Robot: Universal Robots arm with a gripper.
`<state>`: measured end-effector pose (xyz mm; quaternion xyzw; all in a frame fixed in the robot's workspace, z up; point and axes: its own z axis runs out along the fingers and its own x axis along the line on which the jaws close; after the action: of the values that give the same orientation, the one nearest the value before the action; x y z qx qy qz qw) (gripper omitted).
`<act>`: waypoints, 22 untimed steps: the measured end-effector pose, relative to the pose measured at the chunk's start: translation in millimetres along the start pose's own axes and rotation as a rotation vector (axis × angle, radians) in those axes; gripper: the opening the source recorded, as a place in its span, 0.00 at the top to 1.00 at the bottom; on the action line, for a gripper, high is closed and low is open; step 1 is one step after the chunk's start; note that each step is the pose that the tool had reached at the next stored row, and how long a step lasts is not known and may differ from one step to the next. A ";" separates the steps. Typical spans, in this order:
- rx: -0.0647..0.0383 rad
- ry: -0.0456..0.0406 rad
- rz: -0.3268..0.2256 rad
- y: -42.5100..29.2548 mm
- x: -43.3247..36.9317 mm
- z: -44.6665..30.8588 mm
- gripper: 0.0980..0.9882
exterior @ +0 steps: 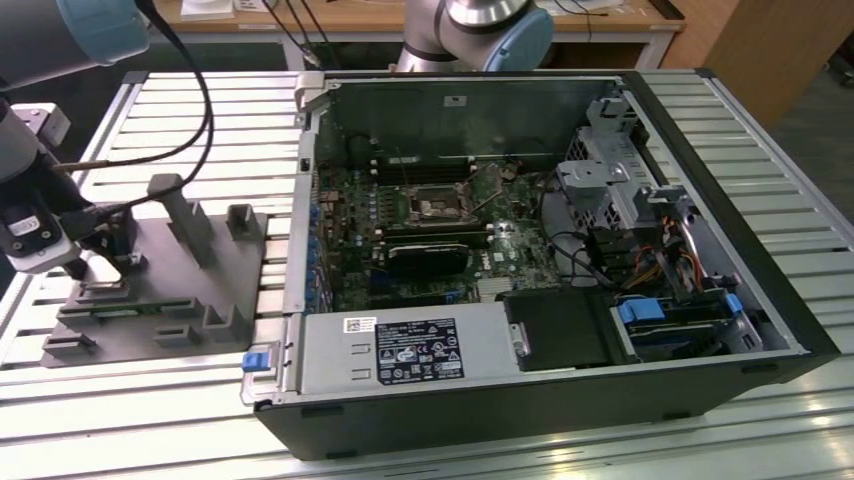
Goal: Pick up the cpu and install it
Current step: 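Pick up the cpu and move it towards the insertion slot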
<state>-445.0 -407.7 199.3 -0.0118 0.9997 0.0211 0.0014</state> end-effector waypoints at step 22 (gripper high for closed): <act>-0.003 -0.0001 0.000 1.2 0.1 -27.7 0.52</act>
<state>-445.2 -407.7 227.1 -0.0119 0.9997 0.0227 0.0014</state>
